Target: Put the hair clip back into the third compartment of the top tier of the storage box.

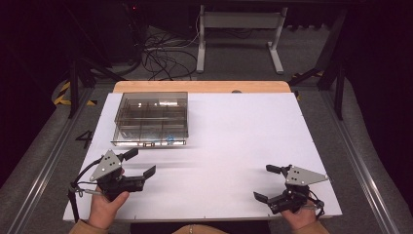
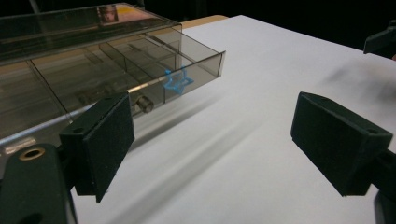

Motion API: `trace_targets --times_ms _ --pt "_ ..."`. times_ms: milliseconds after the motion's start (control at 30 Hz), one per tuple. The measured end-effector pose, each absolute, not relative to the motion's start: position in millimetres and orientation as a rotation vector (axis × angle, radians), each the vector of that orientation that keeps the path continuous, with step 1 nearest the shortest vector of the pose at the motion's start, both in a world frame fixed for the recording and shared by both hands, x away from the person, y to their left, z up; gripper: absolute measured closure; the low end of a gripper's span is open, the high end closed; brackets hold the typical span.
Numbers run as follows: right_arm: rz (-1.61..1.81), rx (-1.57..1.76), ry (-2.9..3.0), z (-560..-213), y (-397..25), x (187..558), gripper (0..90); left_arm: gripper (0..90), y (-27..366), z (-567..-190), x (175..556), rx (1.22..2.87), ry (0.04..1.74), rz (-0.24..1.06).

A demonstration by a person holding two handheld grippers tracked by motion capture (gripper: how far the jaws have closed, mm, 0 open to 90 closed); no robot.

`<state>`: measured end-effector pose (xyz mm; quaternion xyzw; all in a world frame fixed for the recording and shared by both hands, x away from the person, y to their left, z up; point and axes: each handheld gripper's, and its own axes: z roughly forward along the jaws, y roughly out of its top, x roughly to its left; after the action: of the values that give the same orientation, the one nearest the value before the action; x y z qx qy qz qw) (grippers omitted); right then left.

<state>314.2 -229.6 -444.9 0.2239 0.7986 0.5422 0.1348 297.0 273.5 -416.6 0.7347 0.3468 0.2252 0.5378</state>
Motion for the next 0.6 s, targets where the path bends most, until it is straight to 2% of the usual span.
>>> trace_targets --times_ms 433,600 --pt "1.572 0.653 2.313 -445.0 -230.4 314.3 0.4 10.4 281.2 -440.7 282.4 1.760 0.825 0.551" --pt "1.575 0.654 2.313 -445.3 -231.1 314.4 0.4 8.7 284.6 -441.2 281.5 1.735 0.846 0.491"
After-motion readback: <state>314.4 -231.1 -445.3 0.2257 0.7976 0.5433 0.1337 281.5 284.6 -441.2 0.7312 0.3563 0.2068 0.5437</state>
